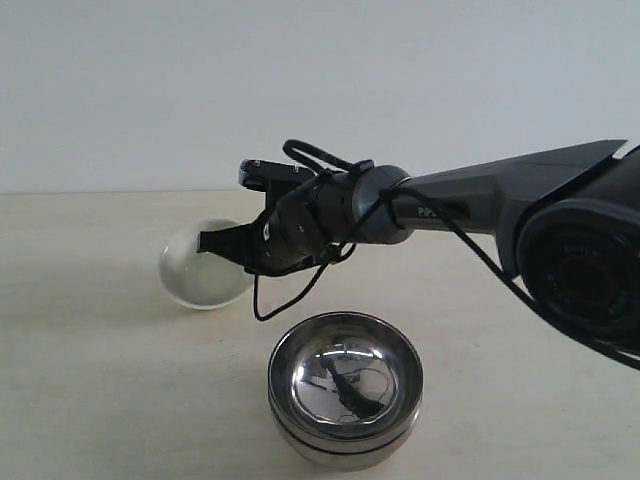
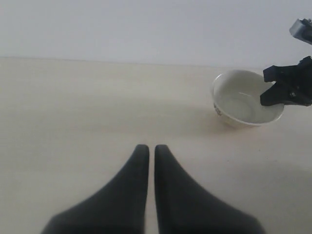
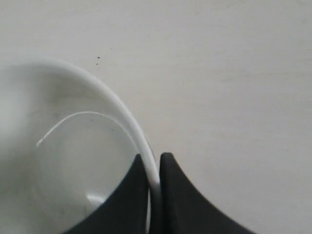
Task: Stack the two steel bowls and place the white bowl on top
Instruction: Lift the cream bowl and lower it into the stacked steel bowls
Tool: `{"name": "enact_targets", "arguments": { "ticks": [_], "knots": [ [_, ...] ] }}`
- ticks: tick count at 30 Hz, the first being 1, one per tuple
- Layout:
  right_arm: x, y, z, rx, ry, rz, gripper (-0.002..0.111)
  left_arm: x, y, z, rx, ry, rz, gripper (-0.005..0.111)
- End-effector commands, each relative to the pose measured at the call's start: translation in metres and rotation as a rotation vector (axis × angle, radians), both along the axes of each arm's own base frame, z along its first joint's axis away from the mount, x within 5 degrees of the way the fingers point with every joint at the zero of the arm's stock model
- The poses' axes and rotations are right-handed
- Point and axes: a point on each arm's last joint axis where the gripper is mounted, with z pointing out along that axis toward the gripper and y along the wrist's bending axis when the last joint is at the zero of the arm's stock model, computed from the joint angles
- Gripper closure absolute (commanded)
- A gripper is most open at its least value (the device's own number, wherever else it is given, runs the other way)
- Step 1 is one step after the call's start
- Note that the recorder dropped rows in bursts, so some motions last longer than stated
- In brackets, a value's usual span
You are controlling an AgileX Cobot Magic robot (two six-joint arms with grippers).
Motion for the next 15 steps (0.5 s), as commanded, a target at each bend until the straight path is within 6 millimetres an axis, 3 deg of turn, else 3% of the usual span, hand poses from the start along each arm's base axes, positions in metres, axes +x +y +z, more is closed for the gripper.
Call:
{"name": "enact_targets", "arguments": {
  "ticks": [1,5,8,12,15],
  "knots": [
    [-0.008,-0.008,0.058,-0.060,-0.064,0.063,0.108,0.000,0.000,0.000,-0.005,-0.007,-0.003,0.103],
    [-0.027,-0.026,0.107,-0.176,-0.031,0.125,0.108,0.000,0.000,0.000,-0.005,-0.007,-0.003,0.103],
    [-0.045,-0.039,0.133,-0.230,-0.004,0.189,0.108,0.000,0.000,0.000,-0.005,-0.007,-0.003,0.103],
    [-0.069,-0.065,0.147,-0.284,0.013,0.227,0.108,0.000,0.000,0.000,-0.005,-0.007,-0.003,0.103],
    [-0.092,-0.087,0.140,-0.335,0.060,0.256,0.108,0.000,0.000,0.000,-0.005,-0.007,-0.003,0.103]
  ]
}}
